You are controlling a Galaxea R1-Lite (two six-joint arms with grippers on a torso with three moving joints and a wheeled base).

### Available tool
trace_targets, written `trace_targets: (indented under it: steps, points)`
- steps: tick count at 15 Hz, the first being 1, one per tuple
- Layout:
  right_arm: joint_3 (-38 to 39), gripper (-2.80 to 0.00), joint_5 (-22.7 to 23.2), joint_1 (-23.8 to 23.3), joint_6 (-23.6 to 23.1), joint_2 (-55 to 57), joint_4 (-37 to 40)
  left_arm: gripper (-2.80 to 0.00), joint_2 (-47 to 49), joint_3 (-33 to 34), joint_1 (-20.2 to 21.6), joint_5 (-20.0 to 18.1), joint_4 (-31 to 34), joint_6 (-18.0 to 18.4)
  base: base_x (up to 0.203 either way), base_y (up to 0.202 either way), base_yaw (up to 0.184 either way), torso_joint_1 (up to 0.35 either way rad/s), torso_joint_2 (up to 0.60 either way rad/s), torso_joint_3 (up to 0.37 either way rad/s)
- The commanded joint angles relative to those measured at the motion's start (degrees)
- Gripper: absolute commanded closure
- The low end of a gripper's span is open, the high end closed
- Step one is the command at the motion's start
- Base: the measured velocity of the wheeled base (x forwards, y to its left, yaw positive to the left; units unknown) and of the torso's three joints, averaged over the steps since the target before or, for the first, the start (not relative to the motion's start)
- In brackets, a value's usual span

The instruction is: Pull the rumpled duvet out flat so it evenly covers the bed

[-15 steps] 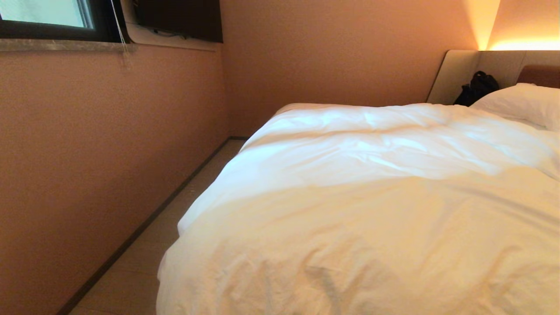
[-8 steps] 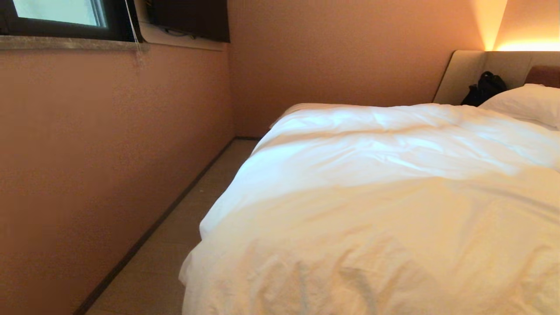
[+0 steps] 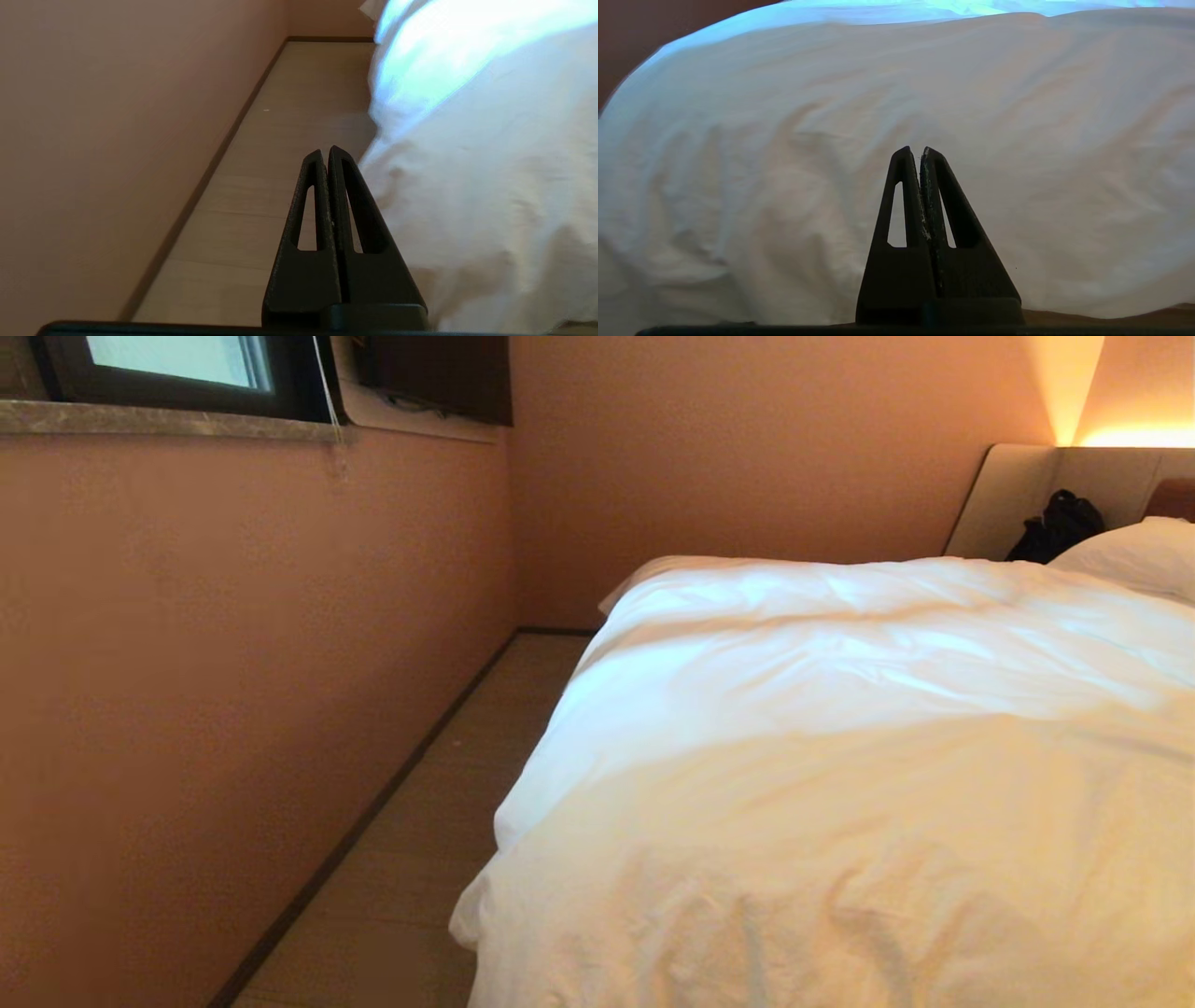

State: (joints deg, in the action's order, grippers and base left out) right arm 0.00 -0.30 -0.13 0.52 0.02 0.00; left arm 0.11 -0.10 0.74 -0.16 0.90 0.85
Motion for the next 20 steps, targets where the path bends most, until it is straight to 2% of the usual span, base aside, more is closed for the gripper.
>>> trace_targets:
  steps: [1, 15, 20]
  points:
    - [0.0, 0.0, -0.05, -0.04, 0.0, -0.02, 0.0, 0.0, -0.02, 0.01, 0.05, -0.02, -0.02, 0.03, 0.0, 0.193, 0.001, 0.002, 0.0, 0.004]
    - [0.0, 0.0, -0.05, 0.0, 0.0, -0.02, 0.0, 0.0, -0.02, 0.01, 0.05, -0.02, -0.02, 0.03, 0.0, 0.197, 0.0, 0.002, 0.0, 0.003]
    - [0.0, 0.0, 0.04, -0.04, 0.0, -0.02, 0.0, 0.0, -0.02, 0.01, 0.05, -0.02, -0.02, -0.06, 0.0, 0.049, 0.0, 0.001, 0.0, 0.002]
